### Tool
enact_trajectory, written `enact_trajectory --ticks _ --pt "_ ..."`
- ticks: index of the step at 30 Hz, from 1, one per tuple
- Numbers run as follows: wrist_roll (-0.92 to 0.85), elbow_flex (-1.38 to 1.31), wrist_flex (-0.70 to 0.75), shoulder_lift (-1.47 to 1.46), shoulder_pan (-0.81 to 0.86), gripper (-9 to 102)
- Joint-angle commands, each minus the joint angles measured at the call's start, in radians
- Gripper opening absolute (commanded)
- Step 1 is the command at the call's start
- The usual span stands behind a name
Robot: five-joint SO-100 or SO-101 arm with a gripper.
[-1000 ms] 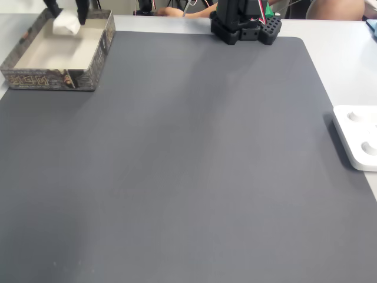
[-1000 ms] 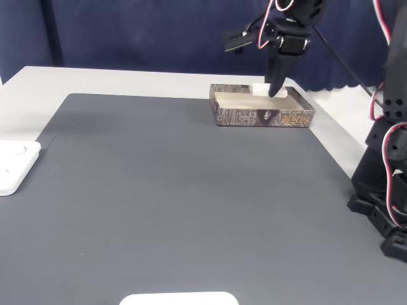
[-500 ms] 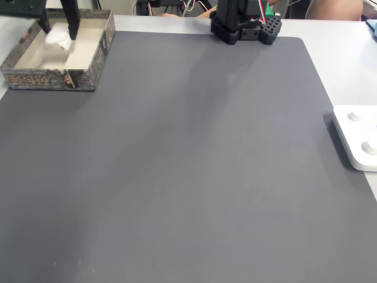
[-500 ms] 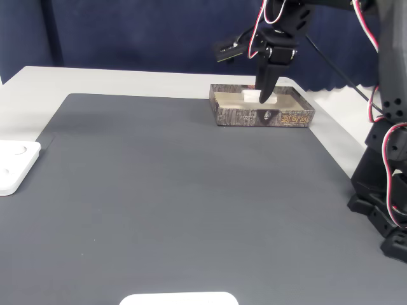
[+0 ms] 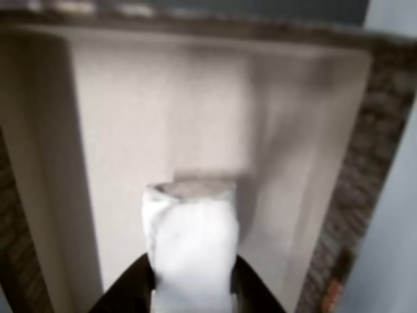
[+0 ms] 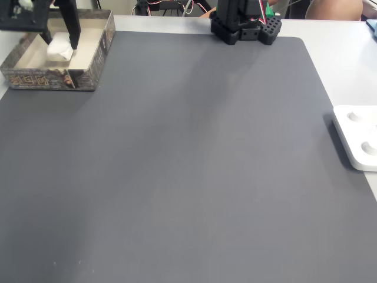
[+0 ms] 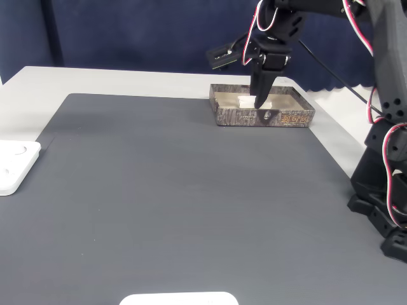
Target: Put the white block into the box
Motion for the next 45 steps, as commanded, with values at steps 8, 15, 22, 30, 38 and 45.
enact_trajectory --ticks 8,15,22,30,38,45 --pt "0.0 -0.075 -0.011 -0.005 -0.025 -1" --pt "0.011 -0.094 -0.015 -0.006 -0.018 11" --pt "0.023 -0.1 -0.041 -0.002 -0.017 31" --pt "0.026 -0.097 -0.074 0.02 -0.035 37" --pt "0.031 -0.055 -0.074 0.144 -0.06 37" --pt "-0.026 0.118 -0.074 0.331 -0.092 31"
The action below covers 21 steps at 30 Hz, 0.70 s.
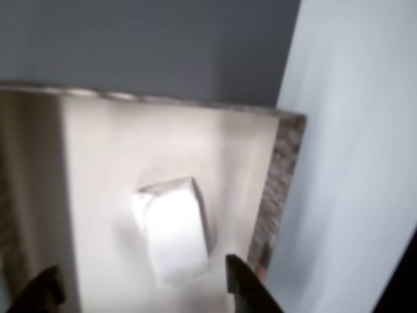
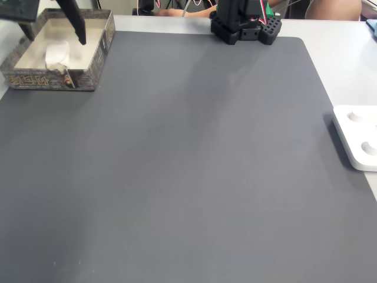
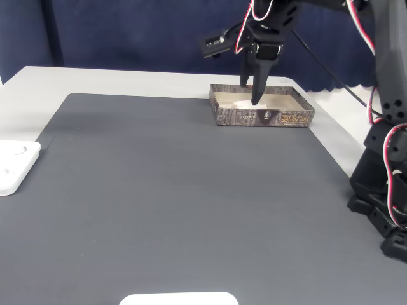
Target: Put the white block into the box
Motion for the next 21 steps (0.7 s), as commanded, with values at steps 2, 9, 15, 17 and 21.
enact_trajectory --ticks 2,9,15,17,21 --pt "-0.074 0.112 -0.003 0.244 -0.04 28" --pt "-0.333 0.39 0.003 0.446 -0.104 14" --pt "-0.508 0.525 0.041 0.63 -0.184 3" --pt "-0.586 0.58 0.041 0.695 -0.218 -1" --pt "-0.729 0.695 0.04 0.827 -0.295 -2"
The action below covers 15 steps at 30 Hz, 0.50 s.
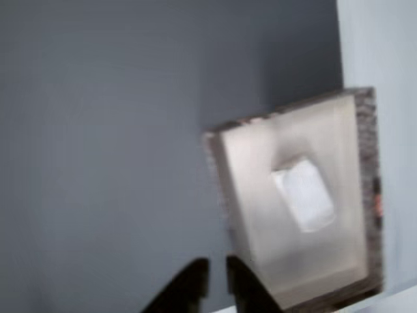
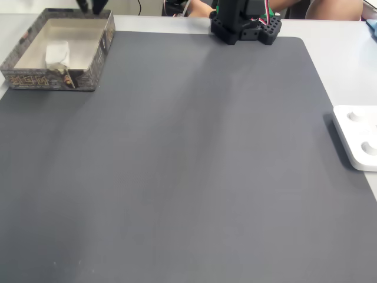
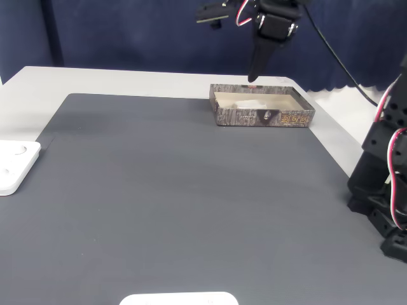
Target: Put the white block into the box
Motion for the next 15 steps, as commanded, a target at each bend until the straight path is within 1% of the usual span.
enact_trajectory --ticks 1,6,10,15 --pt "-0.138 0.089 0.003 0.199 -0.095 -2" --pt "-0.295 0.278 -0.055 0.377 -0.221 -2" --pt "-0.295 0.417 -0.084 0.486 -0.325 -2" --pt "-0.295 0.522 -0.104 0.597 -0.451 -2"
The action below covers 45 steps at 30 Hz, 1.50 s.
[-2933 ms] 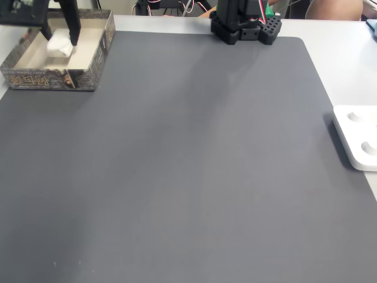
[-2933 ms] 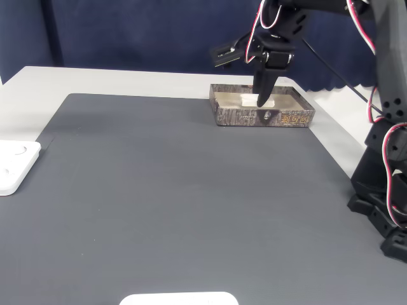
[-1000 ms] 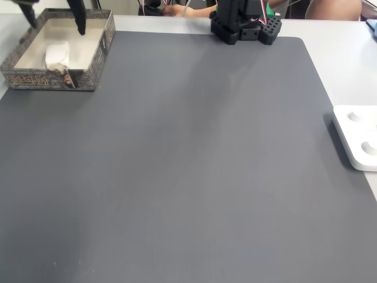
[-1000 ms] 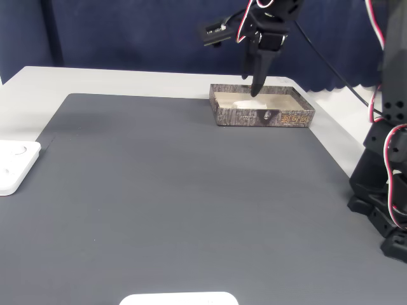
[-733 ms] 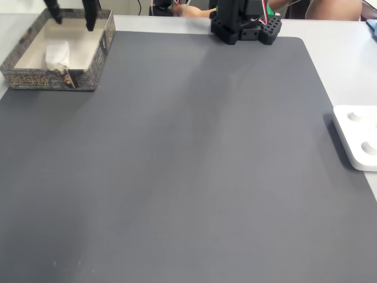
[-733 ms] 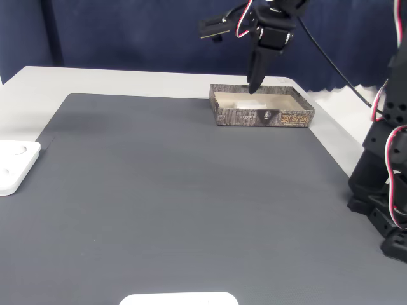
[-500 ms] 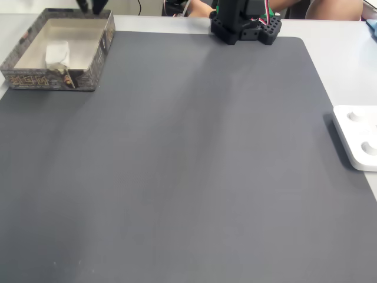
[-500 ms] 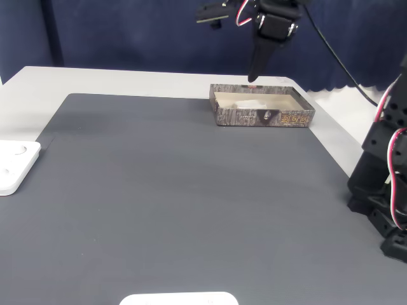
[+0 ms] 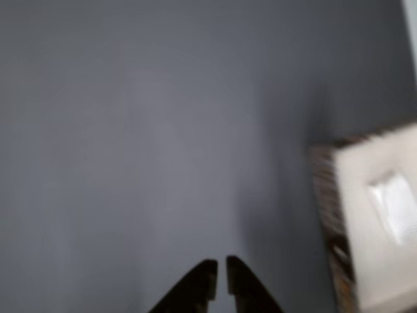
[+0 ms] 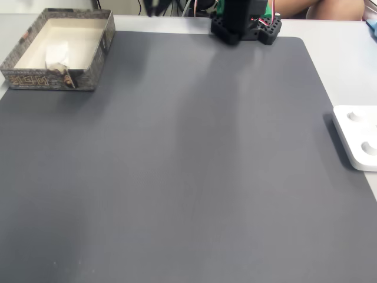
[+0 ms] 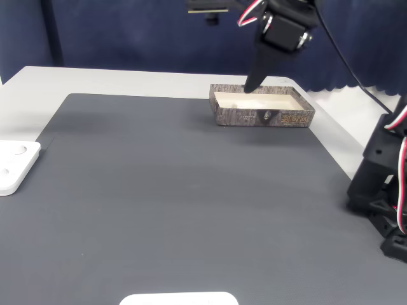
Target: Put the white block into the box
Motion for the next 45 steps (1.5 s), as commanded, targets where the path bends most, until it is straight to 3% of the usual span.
enact_trajectory --ticks 1,10,17,27,45 --pt "-0.008 0.063 -0.026 0.124 -0.127 -2" --pt "-0.114 0.371 -0.114 0.278 -0.434 -2" --pt "-0.114 0.581 -0.114 0.48 -0.563 -2" --pt "-0.238 0.859 -0.11 0.902 -0.601 -2" --pt "-0.471 1.097 -0.103 1.203 -0.603 -2"
